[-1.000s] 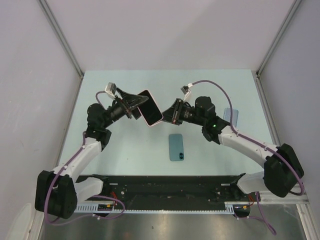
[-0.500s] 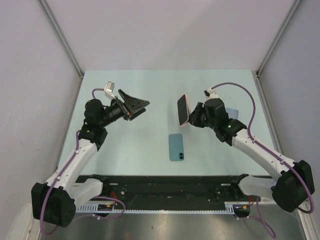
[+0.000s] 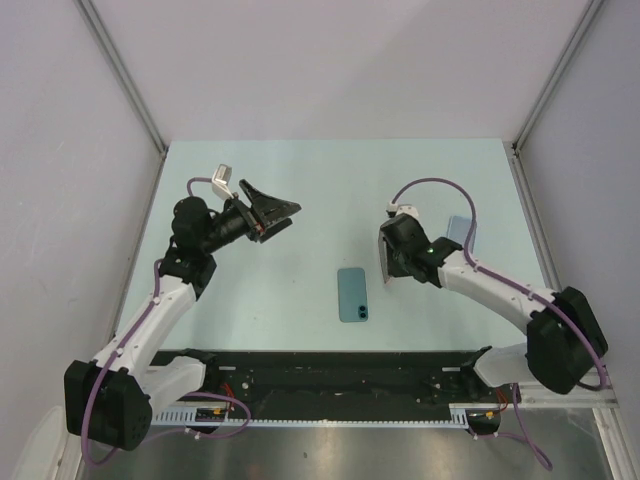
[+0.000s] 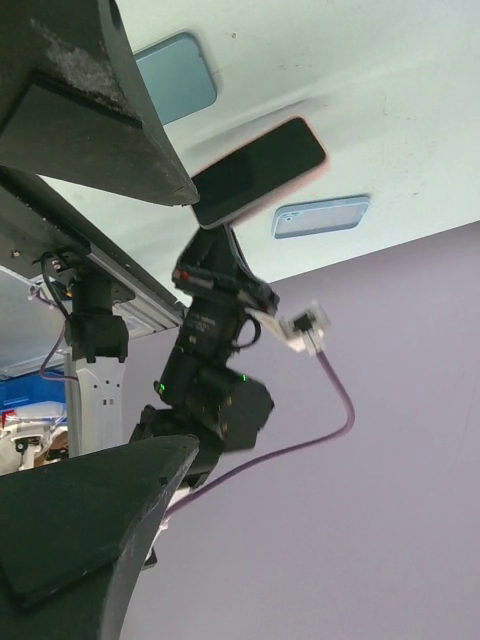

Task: Take the phone out of the phone case
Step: Remove the phone case from the phone, then adjust the phone at the center of the board.

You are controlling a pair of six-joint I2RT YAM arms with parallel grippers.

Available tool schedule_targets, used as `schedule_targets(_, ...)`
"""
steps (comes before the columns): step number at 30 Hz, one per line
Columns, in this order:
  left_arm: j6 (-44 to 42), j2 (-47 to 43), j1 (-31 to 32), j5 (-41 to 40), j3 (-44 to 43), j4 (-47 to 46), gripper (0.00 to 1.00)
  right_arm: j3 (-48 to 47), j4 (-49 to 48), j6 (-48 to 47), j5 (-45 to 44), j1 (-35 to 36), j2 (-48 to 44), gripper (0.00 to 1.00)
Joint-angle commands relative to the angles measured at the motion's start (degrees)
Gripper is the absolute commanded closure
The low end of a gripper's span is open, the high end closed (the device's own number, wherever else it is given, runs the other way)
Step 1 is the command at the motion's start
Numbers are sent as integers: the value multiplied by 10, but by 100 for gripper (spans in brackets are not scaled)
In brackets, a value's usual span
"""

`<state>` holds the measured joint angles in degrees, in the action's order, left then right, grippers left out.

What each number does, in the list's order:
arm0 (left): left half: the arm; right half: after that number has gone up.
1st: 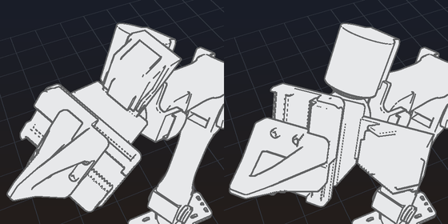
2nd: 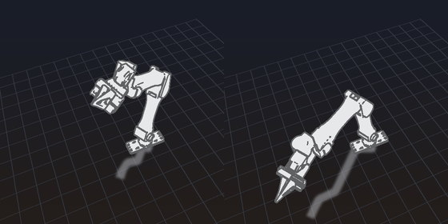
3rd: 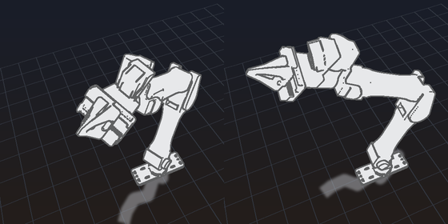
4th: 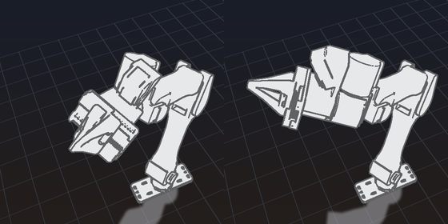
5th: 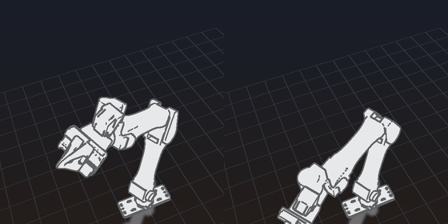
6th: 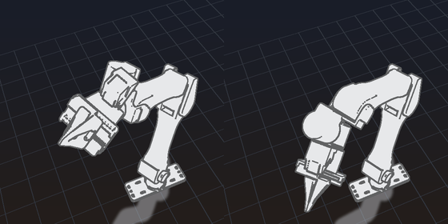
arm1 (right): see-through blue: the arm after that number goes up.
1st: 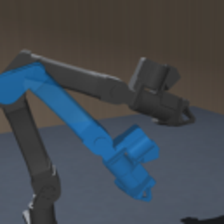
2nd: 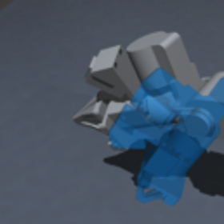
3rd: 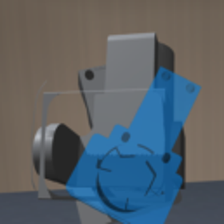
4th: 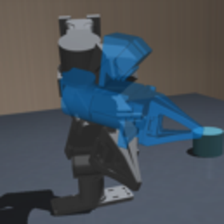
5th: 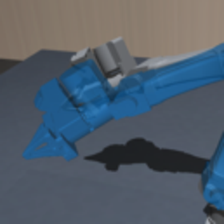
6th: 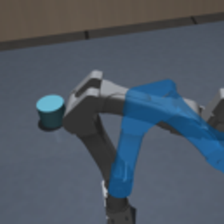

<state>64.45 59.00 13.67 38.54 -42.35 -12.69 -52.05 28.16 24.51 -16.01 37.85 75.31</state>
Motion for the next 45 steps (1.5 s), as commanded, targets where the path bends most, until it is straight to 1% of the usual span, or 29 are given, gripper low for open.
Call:
schedule_targets(1,-14,-4,4,2,-12,-11,0,-6,-17,-25,-33,21,58,100)
schedule_targets(2,-18,-4,4,0,-12,-8,0,-2,-34,-25,-35,27,69,96)
schedule_targets(3,-21,-5,6,-1,-12,-3,0,10,-46,-24,-31,28,92,83)
schedule_targets(5,-27,-2,6,-1,-15,6,0,15,-74,-21,-21,29,114,74)
schedule_targets(6,-27,-2,7,1,-15,6,0,16,-81,-19,-21,30,125,67)
schedule_targets(7,-28,0,6,3,-14,8,0,17,-86,-16,-21,30,143,65)
schedule_targets(9,-37,5,9,0,-14,18,0,22,-113,-13,-17,29,159,64)
schedule_targets(10,-49,9,13,-10,-26,35,0,31,-124,-9,-15,26,174,65)
schedule_targets(11,-90,13,19,-25,-38,94,0,35,-148,-2,-10,21,181,66)
schedule_targets(12,-111,23,34,-56,-49,121,0,40,-158,4,-1,15,190,67)
schedule_targets(13,-125,30,41,-65,-62,147,0,51,-168,9,4,12,195,68)
schedule_targets(14,-135,37,48,-66,-62,153,0,57,-190,19,9,8,204,69)
schedule_targets(17,-124,64,71,-67,-41,130,0,85,-230,30,33,-8,217,72)
schedule_targets(18,-123,72,87,-71,-36,130,0,91,-240,33,47,-11,221,74)
schedule_targets(20,-122,104,107,-77,-29,95,0,100,-258,34,59,-16,230,78)
schedule_targets(21,-122,118,127,-80,-29,88,0,100,-260,34,64,-15,242,80)
schedule_targets(22,-123,155,138,-82,-34,82,0,100,-264,34,64,-15,246,80)
schedule_targets(23,-127,173,149,-81,-37,68,0,100,-267,35,65,-13,251,82)
schedule_targets(24,-127,195,165,-79,-41,61,0,101,-268,35,69,-13,260,85)
schedule_targets(25,-126,234,173,-74,-52,52,0,103,-271,39,70,-13,261,85)
schedule_targets(26,-122,255,178,-59,-60,37,1,103,-273,40,71,-14,264,86)
schedule_targets(29,-122,297,188,-53,-84,19,2,110,-272,41,70,-13,254,87)
schedule_targets(34,-133,309,188,-52,-104,25,2,119,-253,40,70,-22,211,90)
schedule_targets(39,-140,299,188,-58,-101,30,2,121,-238,39,84,-44,165,100)
schedule_targets(43,-150,292,188,-65,-102,54,2,121,-238,41,144,-75,130,100)
schedule_targets(45,-164,282,188,-75,-106,73,2,121,-239,43,153,-80,107,100)
